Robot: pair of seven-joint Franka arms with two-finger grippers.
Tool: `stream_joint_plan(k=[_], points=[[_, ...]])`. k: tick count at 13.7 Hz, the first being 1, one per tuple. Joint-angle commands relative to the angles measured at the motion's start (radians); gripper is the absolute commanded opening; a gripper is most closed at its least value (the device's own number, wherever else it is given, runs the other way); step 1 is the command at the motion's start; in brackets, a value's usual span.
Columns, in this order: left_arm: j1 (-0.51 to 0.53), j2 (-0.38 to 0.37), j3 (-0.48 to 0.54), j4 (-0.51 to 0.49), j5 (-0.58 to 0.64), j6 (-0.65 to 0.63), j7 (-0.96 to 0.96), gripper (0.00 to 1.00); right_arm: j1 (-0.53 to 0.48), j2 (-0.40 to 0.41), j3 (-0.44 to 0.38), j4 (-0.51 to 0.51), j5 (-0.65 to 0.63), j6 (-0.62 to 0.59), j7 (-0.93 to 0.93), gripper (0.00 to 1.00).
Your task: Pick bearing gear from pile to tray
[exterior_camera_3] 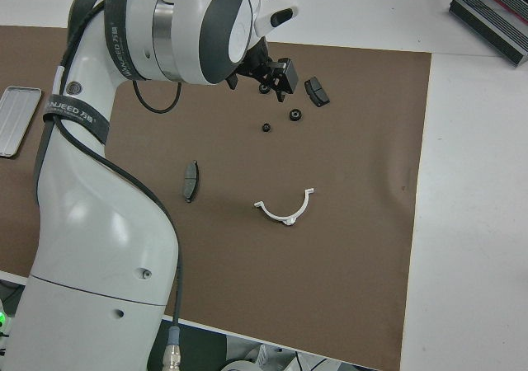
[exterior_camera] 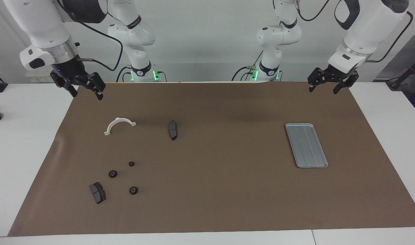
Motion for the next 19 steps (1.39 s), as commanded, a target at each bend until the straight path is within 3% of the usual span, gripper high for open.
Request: stream_joint_plan(k=[1, 8, 12, 14, 19], points=[[0.02, -0.03, -0.012, -0.032, 0.013, 0.005, 0.016, 1.0, -0.001, -0.011, 0.003, -0.018, 0.005, 0.018, -0.016, 1.0], [0.02, -0.03, -0.012, -0.032, 0.013, 0.005, 0.016, 1.0, -0.004, -0.03, 0.004, -0.062, 0.034, 0.035, -0.008, 1.0], [0.02, -0.03, -0.012, -0.032, 0.013, 0.005, 0.016, 1.0, 0.004, -0.032, 0.003, -0.148, -0.001, 0.14, -0.06, 1.0], [0.02, -0.03, -0.012, -0.032, 0.013, 0.007, 0.016, 1.0, 0.007, 0.023, 0.006, -0.15, -0.077, 0.162, -0.075, 1.0], [0.02, -0.03, -0.013, -0.032, 0.013, 0.007, 0.016, 1.0, 0.007, 0.191, 0.006, -0.153, -0.09, 0.368, -0.105, 1.0]])
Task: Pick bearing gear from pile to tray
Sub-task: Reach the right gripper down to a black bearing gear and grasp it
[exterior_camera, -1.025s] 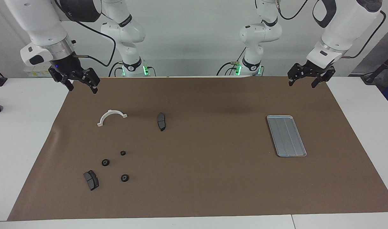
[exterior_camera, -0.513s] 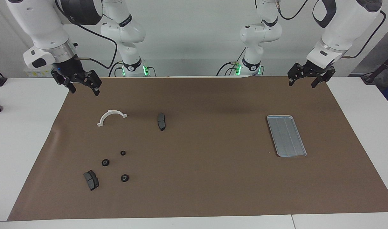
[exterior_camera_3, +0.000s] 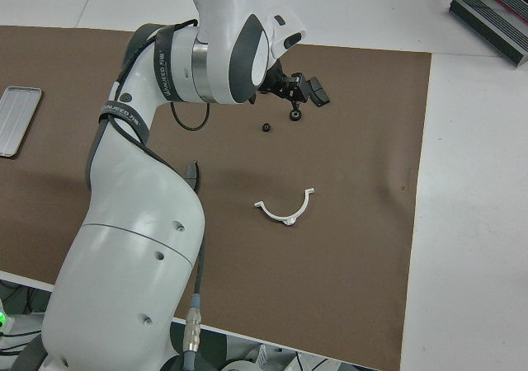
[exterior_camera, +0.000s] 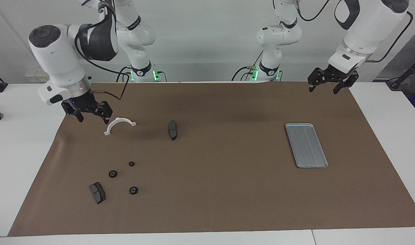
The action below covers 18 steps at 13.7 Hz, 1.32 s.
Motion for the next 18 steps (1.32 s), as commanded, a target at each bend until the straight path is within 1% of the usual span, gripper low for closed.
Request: stream_joint_plan(k=[1, 4, 7, 9, 14, 17, 18], points=[[0.02, -0.03, -0.013, -0.032, 0.013, 0.007, 0.016, 1.0, -0.004, 0.083, 0.004, 0.005, -0.021, 0.097, -0.028, 1.0], [0.02, -0.03, -0.012, -0.032, 0.013, 0.005, 0.016, 1.0, -0.004, 0.14, 0.004, 0.001, -0.029, 0.195, -0.03, 1.0], [0.02, -0.03, -0.012, -0.032, 0.013, 0.005, 0.016, 1.0, -0.006, 0.209, 0.004, -0.005, -0.068, 0.306, -0.032, 1.0], [0.02, -0.03, -0.013, -0.032, 0.013, 0.005, 0.016, 1.0, -0.004, 0.238, 0.004, -0.016, -0.073, 0.352, -0.03, 1.0], [0.02, -0.03, -0.012, -0.032, 0.013, 0.005, 0.016, 1.0, 0.005, 0.304, 0.004, -0.022, -0.09, 0.407, -0.03, 1.0], [0.02, -0.03, -0.012, -0.032, 0.013, 0.005, 0.016, 1.0, 0.007, 0.321, 0.004, -0.021, -0.09, 0.418, -0.032, 1.0], [0.02, -0.03, -0.013, -0.032, 0.013, 0.005, 0.016, 1.0, 0.007, 0.33, 0.004, -0.021, -0.091, 0.439, -0.033, 1.0]])
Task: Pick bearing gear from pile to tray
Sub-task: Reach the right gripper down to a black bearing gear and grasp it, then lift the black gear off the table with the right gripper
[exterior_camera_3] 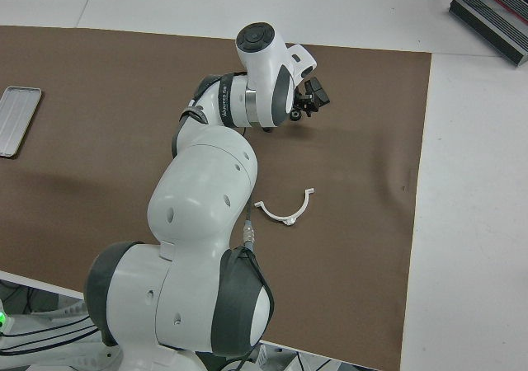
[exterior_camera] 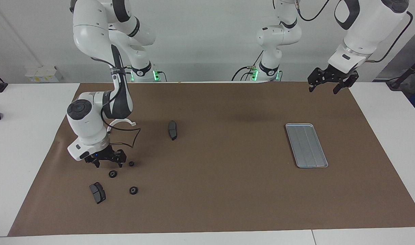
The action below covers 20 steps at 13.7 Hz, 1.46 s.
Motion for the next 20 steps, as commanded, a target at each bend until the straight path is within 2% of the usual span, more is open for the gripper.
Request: stream_joint_plan(k=[1, 4, 6, 10, 11, 13, 15, 20], points=[[0.02, -0.03, -0.012, -0.032, 0.013, 0.005, 0.016, 1.0, -0.008, 0.017, 0.003, -0.003, -0.021, 0.054, -0.027, 1.0], [0.02, -0.03, -0.013, -0.032, 0.013, 0.005, 0.016, 1.0, -0.012, 0.042, 0.003, -0.003, -0.021, 0.086, -0.023, 0.98], [0.02, -0.03, -0.012, -0.032, 0.013, 0.005, 0.016, 1.0, -0.014, 0.054, 0.003, -0.005, -0.018, 0.105, -0.017, 0.83], [0.02, -0.03, -0.012, -0.032, 0.013, 0.005, 0.016, 1.0, -0.014, 0.065, 0.003, -0.008, -0.019, 0.105, -0.015, 0.8], [0.02, -0.03, -0.012, -0.032, 0.013, 0.007, 0.016, 1.0, -0.014, 0.068, 0.003, -0.008, -0.018, 0.105, -0.01, 0.75], [0.02, -0.03, -0.012, -0.032, 0.013, 0.005, 0.016, 1.0, -0.014, 0.068, 0.003, -0.008, -0.018, 0.105, 0.005, 0.73], [0.02, -0.03, -0.013, -0.032, 0.013, 0.007, 0.016, 1.0, -0.014, 0.068, 0.003, -0.008, -0.018, 0.102, 0.005, 0.65], [0.02, -0.03, -0.012, -0.032, 0.013, 0.007, 0.016, 1.0, -0.02, 0.068, 0.003, 0.0, -0.018, 0.105, 0.005, 0.55]])
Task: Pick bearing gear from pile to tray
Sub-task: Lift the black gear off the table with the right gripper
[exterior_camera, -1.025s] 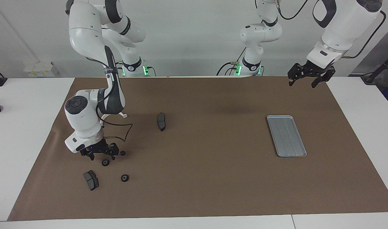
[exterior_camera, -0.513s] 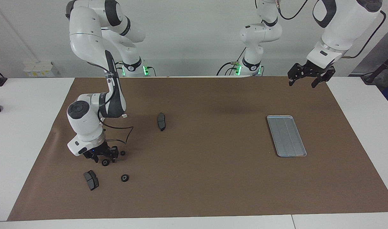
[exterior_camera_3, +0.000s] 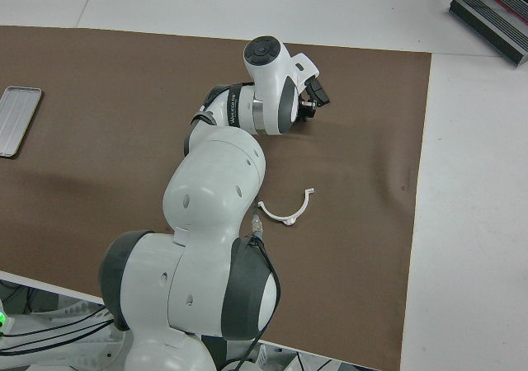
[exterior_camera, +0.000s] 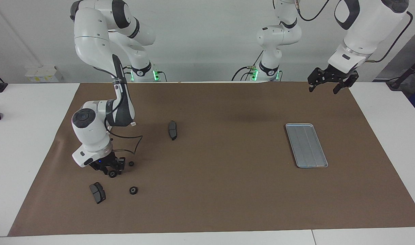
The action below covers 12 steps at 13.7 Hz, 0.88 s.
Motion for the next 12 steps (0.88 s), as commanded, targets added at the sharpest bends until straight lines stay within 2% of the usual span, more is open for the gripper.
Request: stream_joint_plan(k=[1, 7, 10, 12], points=[[0.02, -0.03, -0.013, -0.032, 0.013, 0.005, 0.016, 1.0, -0.015, 0.003, 0.007, 0.0, -0.017, 0.022, 0.005, 0.52], [0.02, -0.03, -0.012, -0.032, 0.013, 0.005, 0.016, 1.0, -0.017, 0.003, 0.007, 0.006, -0.014, 0.049, 0.007, 0.38], [0.02, -0.03, -0.013, -0.032, 0.013, 0.007, 0.014, 1.0, -0.017, 0.003, 0.007, 0.006, -0.014, 0.057, 0.007, 0.26], [0.018, -0.03, -0.013, -0.032, 0.013, 0.007, 0.013, 1.0, -0.014, 0.003, 0.007, 0.006, -0.014, 0.057, 0.007, 0.22]])
